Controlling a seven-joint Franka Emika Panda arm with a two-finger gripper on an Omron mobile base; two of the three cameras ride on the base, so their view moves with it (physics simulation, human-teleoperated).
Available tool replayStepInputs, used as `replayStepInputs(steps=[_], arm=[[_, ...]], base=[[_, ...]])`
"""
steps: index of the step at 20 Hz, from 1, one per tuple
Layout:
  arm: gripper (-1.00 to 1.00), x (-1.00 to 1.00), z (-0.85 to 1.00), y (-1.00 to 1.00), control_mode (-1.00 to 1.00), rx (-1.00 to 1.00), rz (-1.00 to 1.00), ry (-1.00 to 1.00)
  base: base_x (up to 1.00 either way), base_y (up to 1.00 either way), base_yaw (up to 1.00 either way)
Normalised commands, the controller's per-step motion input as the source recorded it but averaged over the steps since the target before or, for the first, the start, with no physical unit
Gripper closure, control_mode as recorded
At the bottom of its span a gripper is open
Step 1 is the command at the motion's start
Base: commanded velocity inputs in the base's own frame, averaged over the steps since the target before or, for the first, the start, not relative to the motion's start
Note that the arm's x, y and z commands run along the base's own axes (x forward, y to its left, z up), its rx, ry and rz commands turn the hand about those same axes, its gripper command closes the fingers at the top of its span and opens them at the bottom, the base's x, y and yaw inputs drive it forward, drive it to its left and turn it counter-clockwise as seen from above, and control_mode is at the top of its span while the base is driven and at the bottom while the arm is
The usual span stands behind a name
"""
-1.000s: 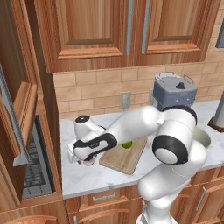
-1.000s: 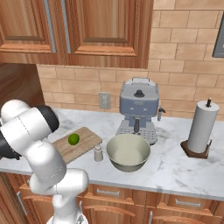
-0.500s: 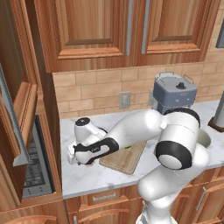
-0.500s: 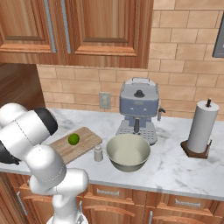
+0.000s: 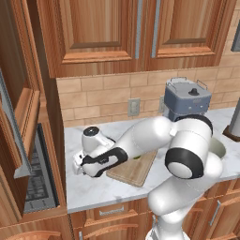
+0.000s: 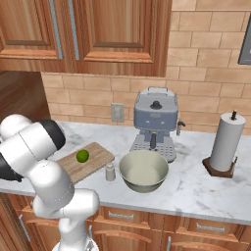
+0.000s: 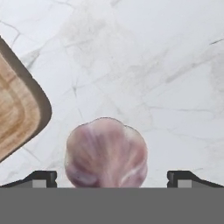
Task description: Open the cabinet. Place the bowl and condiment on the counter. Then place the lime and garlic on the cutting board.
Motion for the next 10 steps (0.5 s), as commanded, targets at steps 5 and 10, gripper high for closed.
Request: replayStepInputs(steps=[5, 10], arm=[[-1.00, -0.01, -0.04, -0.11, -1.00, 0.01, 0.00, 0.01], [-1.00, -0.17, 0.01, -0.04, -1.00, 0.00, -0.01, 0.05]], base=[[0.00, 0.00, 0.00], [0.00, 0.00, 0.00]])
